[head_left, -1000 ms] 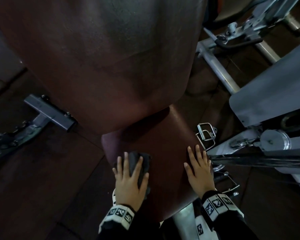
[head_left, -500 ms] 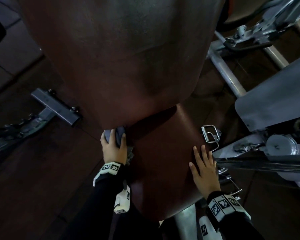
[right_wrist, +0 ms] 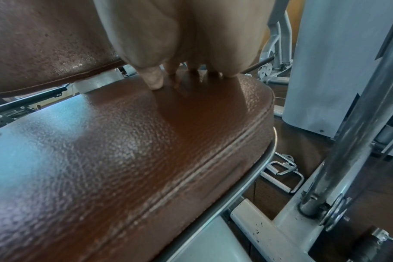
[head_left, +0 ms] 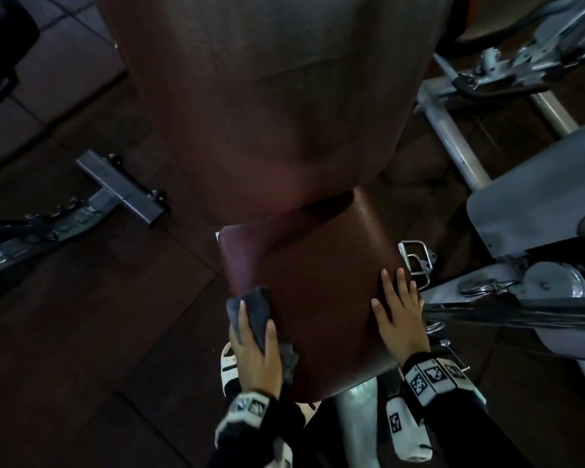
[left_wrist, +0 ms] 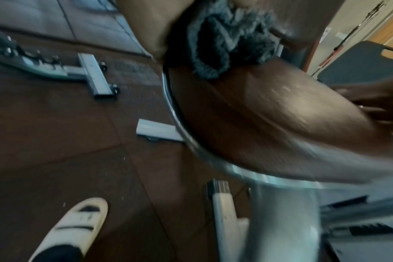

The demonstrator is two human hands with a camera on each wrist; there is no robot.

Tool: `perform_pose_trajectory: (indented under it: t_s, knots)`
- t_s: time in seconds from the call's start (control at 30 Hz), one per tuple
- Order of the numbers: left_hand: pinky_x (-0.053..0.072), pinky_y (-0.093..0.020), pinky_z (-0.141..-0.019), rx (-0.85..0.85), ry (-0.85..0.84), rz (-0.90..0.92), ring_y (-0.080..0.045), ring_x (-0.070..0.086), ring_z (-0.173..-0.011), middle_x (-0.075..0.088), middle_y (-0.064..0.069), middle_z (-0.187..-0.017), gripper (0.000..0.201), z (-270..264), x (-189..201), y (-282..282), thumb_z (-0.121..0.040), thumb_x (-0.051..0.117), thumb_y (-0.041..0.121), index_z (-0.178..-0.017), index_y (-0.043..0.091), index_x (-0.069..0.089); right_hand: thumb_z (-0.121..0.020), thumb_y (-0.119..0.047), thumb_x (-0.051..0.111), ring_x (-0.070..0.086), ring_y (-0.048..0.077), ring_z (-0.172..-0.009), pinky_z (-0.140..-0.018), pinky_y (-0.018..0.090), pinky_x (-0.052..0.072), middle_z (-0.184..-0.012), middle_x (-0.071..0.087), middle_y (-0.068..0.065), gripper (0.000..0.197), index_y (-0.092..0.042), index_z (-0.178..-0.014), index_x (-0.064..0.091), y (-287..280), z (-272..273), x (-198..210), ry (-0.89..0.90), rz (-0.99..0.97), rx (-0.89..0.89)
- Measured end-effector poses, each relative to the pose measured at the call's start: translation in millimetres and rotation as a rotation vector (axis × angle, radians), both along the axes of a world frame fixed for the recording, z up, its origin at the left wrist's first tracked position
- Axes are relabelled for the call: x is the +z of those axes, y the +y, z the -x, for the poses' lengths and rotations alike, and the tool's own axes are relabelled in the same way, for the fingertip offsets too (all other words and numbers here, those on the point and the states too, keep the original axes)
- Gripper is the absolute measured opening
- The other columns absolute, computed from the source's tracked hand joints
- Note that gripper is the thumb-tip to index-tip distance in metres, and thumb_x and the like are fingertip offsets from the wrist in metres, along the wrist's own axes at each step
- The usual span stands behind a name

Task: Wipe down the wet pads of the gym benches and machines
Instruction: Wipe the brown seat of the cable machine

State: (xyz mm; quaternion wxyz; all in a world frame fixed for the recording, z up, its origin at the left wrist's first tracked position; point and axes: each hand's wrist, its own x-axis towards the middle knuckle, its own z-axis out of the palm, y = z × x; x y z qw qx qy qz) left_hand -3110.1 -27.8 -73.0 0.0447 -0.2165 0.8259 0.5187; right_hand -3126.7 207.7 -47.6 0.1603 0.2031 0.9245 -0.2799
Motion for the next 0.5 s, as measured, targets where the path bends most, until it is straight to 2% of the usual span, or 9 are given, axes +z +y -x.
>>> perform_pose_trajectory:
  t_s: [0.07,0.13,0.23,0.3,0.4,0.5]
  knots:
    - [0.025,-0.033,-0.112,0.017,-0.04,-0.014,-0.025,0.023,-0.141,0.018,-0.01,-0.155,0.062,-26,5,10,-0.092,0.048,0.047,-0.147,0.032,0.023,-0.098,-0.037,0.037,-0.016,0.015,-0.142,-0.115,0.039,-0.01,-0.151,-0.015,-0.017,0.057,-0.043,-0.14,-0.001,0,0,0,-0.003,-0.01,0.0]
    - [0.028,-0.039,-0.112,0.02,-0.072,-0.029,-0.024,0.024,-0.141,0.018,-0.008,-0.155,0.062,-31,8,13,-0.091,0.047,0.04,-0.147,0.034,0.022,-0.098,-0.037,0.037,-0.015,0.016,-0.143,-0.115,0.039,-0.01,-0.154,-0.013,-0.013,0.058,-0.041,-0.143,0.001,0,-1,0,-0.005,-0.012,-0.001]
    - [0.023,-0.026,-0.109,-0.01,-0.049,-0.037,-0.021,0.022,-0.142,0.017,-0.007,-0.156,0.058,-8,5,2,-0.096,0.047,0.029,-0.148,0.029,0.023,-0.098,-0.036,0.037,-0.015,0.016,-0.143,-0.113,0.037,-0.011,-0.156,-0.01,-0.01,0.058,-0.037,-0.147,0.006,1,-1,1,-0.009,-0.017,0.0]
    - [0.022,-0.022,-0.105,-0.036,-0.03,-0.03,-0.02,0.024,-0.141,0.019,-0.007,-0.155,0.057,15,4,-8,-0.097,0.047,0.028,-0.148,0.027,0.023,-0.098,-0.036,0.038,-0.014,0.017,-0.143,-0.113,0.037,-0.011,-0.156,-0.009,-0.01,0.058,-0.036,-0.147,0.008,1,0,0,-0.003,-0.018,0.0]
    - [0.026,-0.023,-0.099,-0.039,-0.058,-0.023,-0.022,0.029,-0.138,0.022,-0.009,-0.154,0.058,30,3,-11,-0.097,0.048,0.031,-0.149,0.029,0.022,-0.098,-0.036,0.039,-0.012,0.018,-0.144,-0.114,0.039,-0.009,-0.157,-0.007,-0.009,0.057,-0.036,-0.148,0.01,0,0,1,0.006,-0.022,-0.011]
    - [0.025,-0.024,-0.101,-0.028,-0.027,-0.001,-0.022,0.027,-0.139,0.021,-0.009,-0.153,0.061,10,1,-2,-0.095,0.049,0.031,-0.149,0.03,0.02,-0.098,-0.036,0.039,-0.01,0.018,-0.144,-0.116,0.041,-0.007,-0.157,-0.005,-0.009,0.057,-0.036,-0.147,0.011,-1,-1,0,0.024,-0.03,-0.022]
